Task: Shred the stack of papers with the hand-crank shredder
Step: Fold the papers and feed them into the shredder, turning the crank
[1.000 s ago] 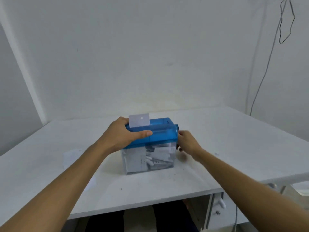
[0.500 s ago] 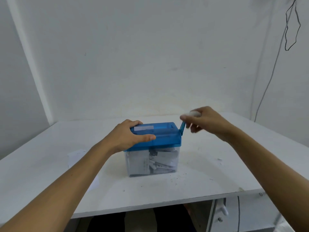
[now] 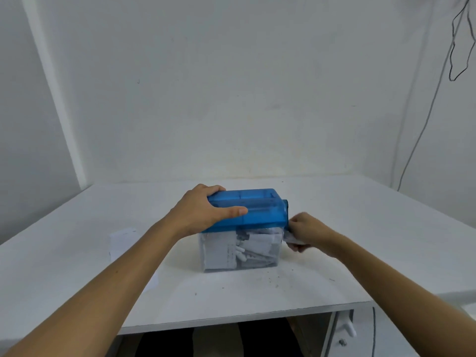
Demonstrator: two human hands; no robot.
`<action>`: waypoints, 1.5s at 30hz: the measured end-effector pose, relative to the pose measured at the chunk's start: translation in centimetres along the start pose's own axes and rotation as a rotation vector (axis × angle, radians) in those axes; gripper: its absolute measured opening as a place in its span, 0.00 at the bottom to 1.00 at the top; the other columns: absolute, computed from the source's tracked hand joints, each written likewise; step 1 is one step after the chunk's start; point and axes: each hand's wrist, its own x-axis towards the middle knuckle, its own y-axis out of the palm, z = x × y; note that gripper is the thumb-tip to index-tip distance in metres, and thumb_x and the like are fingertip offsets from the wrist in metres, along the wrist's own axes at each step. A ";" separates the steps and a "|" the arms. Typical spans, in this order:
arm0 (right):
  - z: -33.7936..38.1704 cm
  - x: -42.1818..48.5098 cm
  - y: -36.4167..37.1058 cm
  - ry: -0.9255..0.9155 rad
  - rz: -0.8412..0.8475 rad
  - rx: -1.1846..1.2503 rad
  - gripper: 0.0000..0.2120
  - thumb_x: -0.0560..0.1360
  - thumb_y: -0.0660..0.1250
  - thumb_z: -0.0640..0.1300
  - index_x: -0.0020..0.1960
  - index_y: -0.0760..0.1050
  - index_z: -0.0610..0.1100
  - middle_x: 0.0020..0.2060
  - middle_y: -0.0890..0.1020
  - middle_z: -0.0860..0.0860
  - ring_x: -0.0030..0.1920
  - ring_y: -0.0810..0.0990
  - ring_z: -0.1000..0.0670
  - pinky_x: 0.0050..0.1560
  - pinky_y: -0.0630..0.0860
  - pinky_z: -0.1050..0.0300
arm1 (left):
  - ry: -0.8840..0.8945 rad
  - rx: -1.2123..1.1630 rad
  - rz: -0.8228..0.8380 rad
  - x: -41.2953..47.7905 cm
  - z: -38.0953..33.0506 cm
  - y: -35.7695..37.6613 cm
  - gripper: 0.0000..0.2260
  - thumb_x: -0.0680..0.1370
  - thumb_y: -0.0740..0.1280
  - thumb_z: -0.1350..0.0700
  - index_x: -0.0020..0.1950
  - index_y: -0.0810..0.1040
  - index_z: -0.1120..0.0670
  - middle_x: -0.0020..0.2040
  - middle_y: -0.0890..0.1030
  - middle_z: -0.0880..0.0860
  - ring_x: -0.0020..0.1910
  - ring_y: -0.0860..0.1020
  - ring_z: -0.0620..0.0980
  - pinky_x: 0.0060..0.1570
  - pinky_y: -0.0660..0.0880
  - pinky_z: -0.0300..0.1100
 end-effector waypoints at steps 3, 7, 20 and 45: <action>1.2 -2.3 -2.2 0.028 0.099 -0.034 0.22 0.84 0.56 0.49 0.42 0.79 0.38 0.32 0.84 0.46 0.31 0.80 0.51 0.36 0.77 0.58 | -0.013 -0.004 0.015 0.0 -0.2 -0.1 0.31 0.61 0.70 0.27 0.58 0.76 0.41 0.57 0.74 0.44 0.51 0.76 0.42 0.43 0.72 0.34; 3.3 -4.2 -5.0 -0.009 0.155 0.281 0.19 0.82 0.58 0.49 0.43 0.77 0.37 0.34 0.80 0.44 0.32 0.78 0.47 0.37 0.76 0.54 | -0.023 0.037 0.011 0.0 -0.3 0.0 0.31 0.59 0.69 0.25 0.57 0.74 0.39 0.56 0.73 0.43 0.51 0.74 0.41 0.48 0.73 0.39; 7.1 2.8 -6.3 -0.080 -0.267 -0.015 0.20 0.78 0.67 0.60 0.52 0.77 0.41 0.47 0.80 0.48 0.46 0.82 0.49 0.45 0.81 0.54 | -0.031 0.025 0.050 -0.2 -0.8 -0.4 0.28 0.65 0.72 0.30 0.59 0.74 0.42 0.56 0.75 0.43 0.51 0.75 0.41 0.44 0.71 0.33; 21.8 -1.4 16.9 -0.570 0.006 -0.661 0.21 0.80 0.62 0.56 0.63 0.73 0.41 0.61 0.74 0.43 0.59 0.77 0.40 0.53 0.72 0.50 | -0.464 0.333 -0.331 -9.6 19.4 -5.1 0.20 0.86 0.49 0.53 0.78 0.65 0.52 0.76 0.69 0.52 0.74 0.67 0.54 0.74 0.58 0.52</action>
